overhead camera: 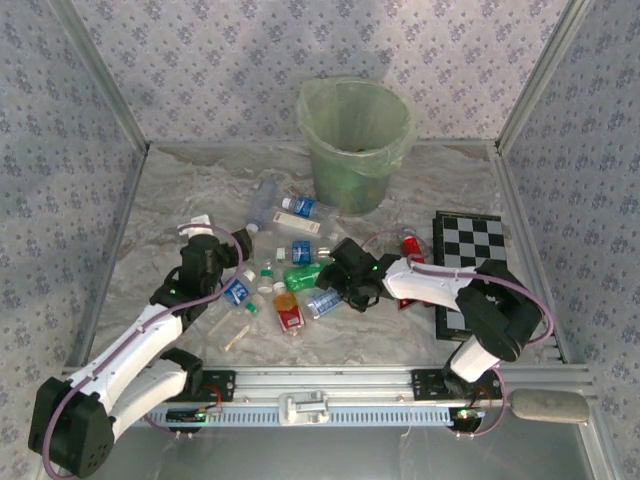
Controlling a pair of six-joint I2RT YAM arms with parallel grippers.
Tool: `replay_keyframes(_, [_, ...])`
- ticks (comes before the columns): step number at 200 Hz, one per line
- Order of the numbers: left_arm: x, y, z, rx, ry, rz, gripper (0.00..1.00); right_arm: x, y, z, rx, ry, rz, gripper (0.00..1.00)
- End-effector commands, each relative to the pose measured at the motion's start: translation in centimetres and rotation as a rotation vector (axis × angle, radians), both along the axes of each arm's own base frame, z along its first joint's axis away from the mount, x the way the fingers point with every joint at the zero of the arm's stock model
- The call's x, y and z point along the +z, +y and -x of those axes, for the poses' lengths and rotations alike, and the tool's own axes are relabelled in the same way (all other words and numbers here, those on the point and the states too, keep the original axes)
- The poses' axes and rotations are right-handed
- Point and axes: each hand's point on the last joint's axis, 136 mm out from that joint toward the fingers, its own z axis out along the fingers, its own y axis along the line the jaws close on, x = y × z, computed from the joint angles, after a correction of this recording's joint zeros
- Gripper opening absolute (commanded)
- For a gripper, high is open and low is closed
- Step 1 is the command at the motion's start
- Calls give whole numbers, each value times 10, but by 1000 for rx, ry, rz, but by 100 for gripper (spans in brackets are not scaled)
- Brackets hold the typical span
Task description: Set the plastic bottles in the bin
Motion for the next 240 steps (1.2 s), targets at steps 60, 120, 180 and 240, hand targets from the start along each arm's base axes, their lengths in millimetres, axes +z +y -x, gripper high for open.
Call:
replay_keyframes(60, [10, 12, -2, 59, -25, 16, 100, 15, -14, -17, -6, -103, 56, 62])
replay_keyframes(120, [19, 4, -3, 45, -25, 90, 100, 49, -32, -21, 32, -268, 55, 51])
replay_keyframes(180, [23, -23, 3, -58, 34, 237, 100, 116, -72, -29, 82, -551, 69, 47])
replay_keyframes(240, [26, -39, 14, -146, 110, 276, 100, 209, -108, -61, 106, -806, 88, 43])
